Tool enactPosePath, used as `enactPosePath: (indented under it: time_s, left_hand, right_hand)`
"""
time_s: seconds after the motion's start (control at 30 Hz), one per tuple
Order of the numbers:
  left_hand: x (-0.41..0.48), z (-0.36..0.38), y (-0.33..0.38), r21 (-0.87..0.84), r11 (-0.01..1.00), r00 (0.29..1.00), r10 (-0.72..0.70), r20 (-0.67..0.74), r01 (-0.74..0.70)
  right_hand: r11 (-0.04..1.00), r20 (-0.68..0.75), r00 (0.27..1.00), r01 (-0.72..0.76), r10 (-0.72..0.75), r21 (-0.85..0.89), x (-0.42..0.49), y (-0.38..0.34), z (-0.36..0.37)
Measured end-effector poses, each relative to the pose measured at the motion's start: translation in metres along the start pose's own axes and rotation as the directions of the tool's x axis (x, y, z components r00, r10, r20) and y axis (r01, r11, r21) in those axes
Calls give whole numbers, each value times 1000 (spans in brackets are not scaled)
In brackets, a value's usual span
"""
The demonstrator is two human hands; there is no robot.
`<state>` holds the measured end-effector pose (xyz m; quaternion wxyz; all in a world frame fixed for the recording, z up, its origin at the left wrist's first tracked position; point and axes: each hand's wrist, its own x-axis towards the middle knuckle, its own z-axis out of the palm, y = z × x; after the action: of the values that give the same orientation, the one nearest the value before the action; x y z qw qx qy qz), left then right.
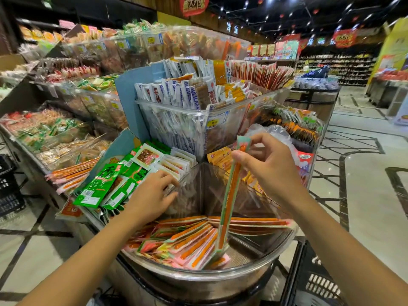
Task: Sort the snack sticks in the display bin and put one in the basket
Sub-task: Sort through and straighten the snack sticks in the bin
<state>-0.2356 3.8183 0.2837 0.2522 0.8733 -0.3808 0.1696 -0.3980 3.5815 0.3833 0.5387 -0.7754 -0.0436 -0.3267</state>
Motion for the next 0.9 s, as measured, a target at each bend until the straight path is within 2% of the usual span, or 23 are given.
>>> enactPosePath:
  time_s: [0.07, 0.13, 0.23, 0.33, 0.57, 0.67, 0.73, 0.83, 0.9]
  left_hand:
    - [-2, -2, 21, -81, 997, 1000, 9, -4, -10]
    - [-10, -2, 54, -266, 964, 999, 27, 32, -18]
    - [-24, 9, 99, -555, 826, 973, 40, 227, 96]
    - [-33, 28, 110, -685, 710, 958, 51, 284, 165]
    - [-39, 40, 107, -734, 642, 959, -6, 285, 222]
    - [-40, 40, 107, -724, 648, 953, -8, 302, 235]
    - [-40, 40, 107, -708, 667, 952, -9, 306, 234]
    - [-40, 40, 108, -708, 661, 950, -20, 312, 247]
    - [-40, 39, 108, -724, 644, 955, -34, 295, 246]
  right_hand:
    - [1000, -32, 999, 4, -4, 3, 2, -4, -5]
    - [1000, -55, 998, 7, -7, -12, 3, -7, -7]
    - [999, -72, 997, 21, -24, -43, 3, -6, -8]
    - [999, -94, 995, 18, -21, -32, 4, -3, -9]
    - [997, -138, 989, 44, -53, -70, 6, 1, -17]
    - [990, -149, 987, 48, -68, -131, 7, 5, -19]
    - [990, -143, 989, 16, -37, -143, 7, 8, -17]
    - [998, -124, 991, -61, 58, -26, 4, 9, -12]
    - [994, -65, 994, -95, 91, -52, 0, 16, -8]
